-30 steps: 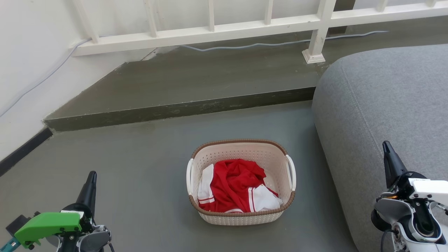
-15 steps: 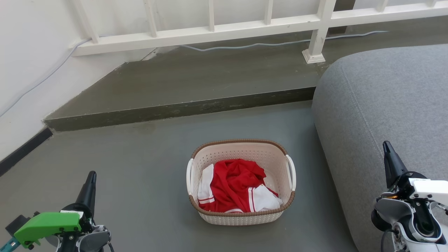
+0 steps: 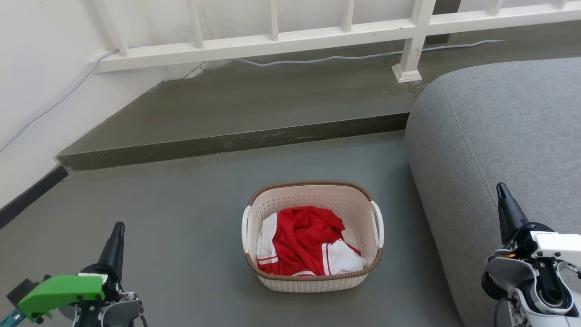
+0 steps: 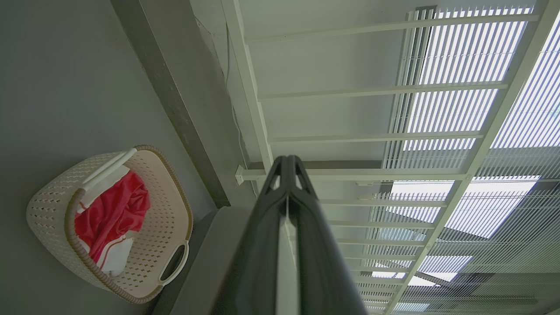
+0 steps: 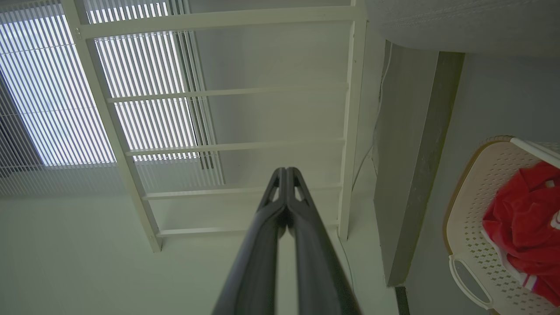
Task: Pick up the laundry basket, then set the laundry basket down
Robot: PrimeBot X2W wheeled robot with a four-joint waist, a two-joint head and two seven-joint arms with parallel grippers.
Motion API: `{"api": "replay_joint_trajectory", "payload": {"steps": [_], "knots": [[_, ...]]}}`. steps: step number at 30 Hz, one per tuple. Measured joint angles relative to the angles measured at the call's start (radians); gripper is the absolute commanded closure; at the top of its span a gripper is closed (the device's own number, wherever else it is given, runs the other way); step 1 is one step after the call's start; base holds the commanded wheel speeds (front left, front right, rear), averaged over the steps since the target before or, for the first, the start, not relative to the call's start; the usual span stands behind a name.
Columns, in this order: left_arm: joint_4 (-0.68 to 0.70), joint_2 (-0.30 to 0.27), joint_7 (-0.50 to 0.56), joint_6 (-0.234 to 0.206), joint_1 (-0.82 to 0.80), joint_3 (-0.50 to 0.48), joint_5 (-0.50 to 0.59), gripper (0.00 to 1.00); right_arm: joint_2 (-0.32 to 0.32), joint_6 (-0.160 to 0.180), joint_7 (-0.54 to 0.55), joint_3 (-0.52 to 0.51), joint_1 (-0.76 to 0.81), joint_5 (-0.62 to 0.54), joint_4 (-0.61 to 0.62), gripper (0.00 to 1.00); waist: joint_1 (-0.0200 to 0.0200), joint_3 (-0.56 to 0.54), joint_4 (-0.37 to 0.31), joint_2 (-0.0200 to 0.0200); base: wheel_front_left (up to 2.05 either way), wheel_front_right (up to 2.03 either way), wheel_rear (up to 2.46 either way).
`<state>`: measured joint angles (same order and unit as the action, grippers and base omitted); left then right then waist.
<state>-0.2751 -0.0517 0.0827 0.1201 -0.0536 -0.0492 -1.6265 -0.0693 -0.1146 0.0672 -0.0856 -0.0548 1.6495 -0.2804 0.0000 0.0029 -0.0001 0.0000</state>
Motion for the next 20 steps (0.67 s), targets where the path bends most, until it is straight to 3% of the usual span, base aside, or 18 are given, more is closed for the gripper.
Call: {"api": "replay_joint_trajectory", "payload": {"steps": [20], "knots": [[0.000,0.000,0.002,0.000,0.000,-0.002,0.000,1.00,0.002,-0.008,0.004,-0.001,0.000,0.000,0.001,1.00,0.0000,0.000,0.000,0.0000,0.00,0.00,0.00]]}}
